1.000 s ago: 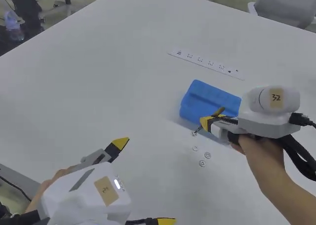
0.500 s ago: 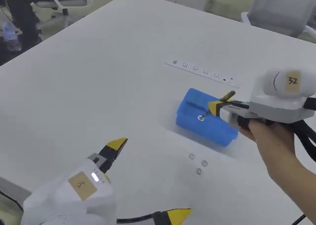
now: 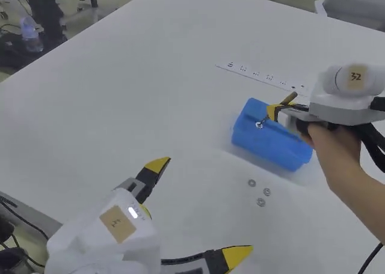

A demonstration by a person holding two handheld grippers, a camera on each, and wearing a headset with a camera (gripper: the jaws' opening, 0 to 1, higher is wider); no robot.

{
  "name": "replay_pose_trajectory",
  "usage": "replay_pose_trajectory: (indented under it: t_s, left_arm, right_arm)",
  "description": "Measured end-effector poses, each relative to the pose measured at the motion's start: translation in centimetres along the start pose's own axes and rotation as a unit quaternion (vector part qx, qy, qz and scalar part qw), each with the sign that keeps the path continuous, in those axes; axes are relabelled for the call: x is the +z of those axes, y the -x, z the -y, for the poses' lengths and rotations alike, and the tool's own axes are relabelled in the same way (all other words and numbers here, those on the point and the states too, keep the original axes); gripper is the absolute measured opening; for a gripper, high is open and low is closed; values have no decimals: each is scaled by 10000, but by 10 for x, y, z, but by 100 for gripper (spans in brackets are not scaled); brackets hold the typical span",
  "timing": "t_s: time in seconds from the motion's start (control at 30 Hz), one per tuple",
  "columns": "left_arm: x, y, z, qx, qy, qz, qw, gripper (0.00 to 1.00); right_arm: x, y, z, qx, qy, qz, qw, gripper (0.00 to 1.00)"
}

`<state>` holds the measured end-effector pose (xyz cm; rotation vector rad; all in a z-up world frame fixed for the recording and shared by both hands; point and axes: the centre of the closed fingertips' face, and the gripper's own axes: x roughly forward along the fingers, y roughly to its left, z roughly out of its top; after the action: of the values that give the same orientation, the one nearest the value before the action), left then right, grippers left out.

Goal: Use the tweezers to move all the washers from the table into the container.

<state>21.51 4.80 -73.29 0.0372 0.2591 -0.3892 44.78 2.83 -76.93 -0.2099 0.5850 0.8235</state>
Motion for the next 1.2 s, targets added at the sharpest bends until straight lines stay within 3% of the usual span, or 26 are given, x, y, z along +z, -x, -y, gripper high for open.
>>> replay_pose_trajectory:
  t_s: [0.13,0.4,0.67,1.2]
  left_arm:
    - [-3,-1,0,19,-92,-61,9999,99]
    - [-11,-4,3,15,-314,-260,9992,99]
    - [-15,-6,4,-21,-398,-358,9986,99]
    - [-24,-10,9,-102,-529,-542,9971,99]
  right_arm:
    - [-13,-15,0,-37,27,-202,9998,4]
    - [-22,-24,0,-77,124,-356,9993,4]
    - [-41,-39,12,-77,58,-570,9983,4]
    - [-44,-40,15,-108,-14,-557,9984,4]
